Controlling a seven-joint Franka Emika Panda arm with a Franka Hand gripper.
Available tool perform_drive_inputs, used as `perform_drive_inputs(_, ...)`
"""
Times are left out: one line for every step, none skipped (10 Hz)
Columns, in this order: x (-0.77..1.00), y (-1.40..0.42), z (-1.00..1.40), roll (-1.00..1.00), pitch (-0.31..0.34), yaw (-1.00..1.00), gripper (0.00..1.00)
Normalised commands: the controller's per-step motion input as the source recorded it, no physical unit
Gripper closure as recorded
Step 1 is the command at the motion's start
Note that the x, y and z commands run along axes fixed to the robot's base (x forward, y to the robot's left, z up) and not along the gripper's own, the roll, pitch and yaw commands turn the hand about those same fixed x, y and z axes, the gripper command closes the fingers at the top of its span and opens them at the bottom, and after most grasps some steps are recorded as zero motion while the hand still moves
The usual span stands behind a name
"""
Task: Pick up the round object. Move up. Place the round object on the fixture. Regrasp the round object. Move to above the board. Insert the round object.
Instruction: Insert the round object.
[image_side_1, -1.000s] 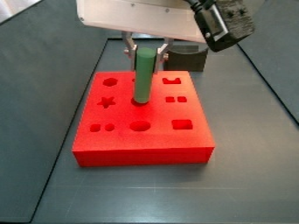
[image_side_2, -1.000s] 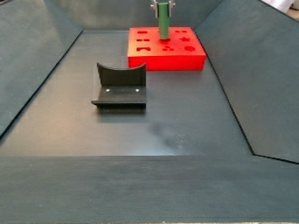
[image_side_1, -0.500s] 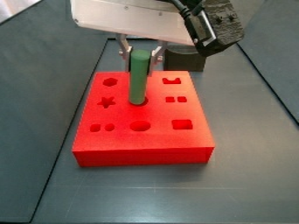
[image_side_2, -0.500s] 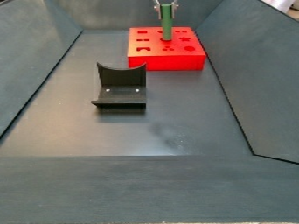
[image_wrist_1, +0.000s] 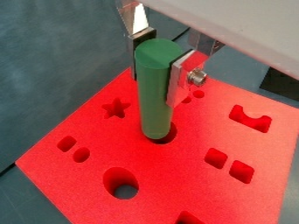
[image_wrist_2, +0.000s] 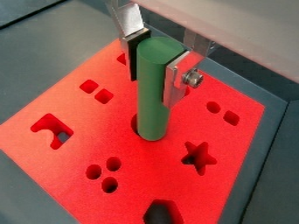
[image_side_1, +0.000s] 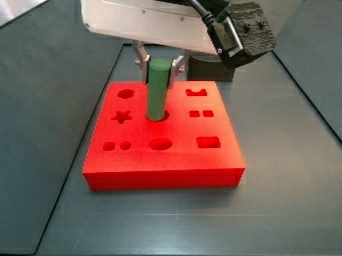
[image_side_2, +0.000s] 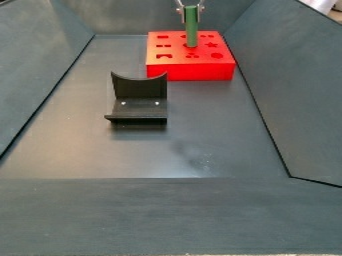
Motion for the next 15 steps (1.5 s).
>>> perform_drive_inputs(0.00, 0.00, -0.09, -0.02, 0.000, -0.08, 1.00)
perform_drive_inputs(0.07, 0.00, -0.10, 0.00, 0.000, -0.11, 1.00)
perform_drive_inputs(0.12, 0.00, -0.11, 0.00, 0.000, -0.13, 1.00)
perform_drive_inputs(0.08, 0.00, -0.10, 0.00, 0.000, -0.12, 1.00)
perform_drive_inputs(0.10, 0.00, -0.10, 0.00, 0.000, -0.11, 1.00)
perform_drive_inputs(0.04, 0.00, -0.11, 0.00, 0.000, -0.11, 1.00)
perform_drive_inputs(0.00, 0.00, -0.09, 0.00, 0.000, -0.07, 1.00)
perform_drive_inputs(0.00, -0.04, -0.08, 0.00, 0.000, -0.02, 1.00)
perform_drive_inputs(0.00, -0.05, -0.08, 0.00, 0.000, 0.00, 1.00)
perform_drive_inputs(0.02, -0.01, -0.15, 0.00, 0.000, -0.01, 1.00)
perform_drive_inputs(0.02, -0.03, -0.19, 0.00, -0.009, -0.04, 1.00)
perform_drive_inputs(0.10, -0.11, -0.20, 0.02, 0.000, -0.02, 1.00)
perform_drive_inputs(0.15, -0.15, -0.20, 0.05, 0.000, 0.00, 1.00)
perform_drive_inputs(0.19, -0.13, -0.20, 0.05, 0.000, 0.00, 1.00)
perform_drive_inputs(0.21, -0.12, -0.21, 0.04, 0.000, 0.00, 1.00)
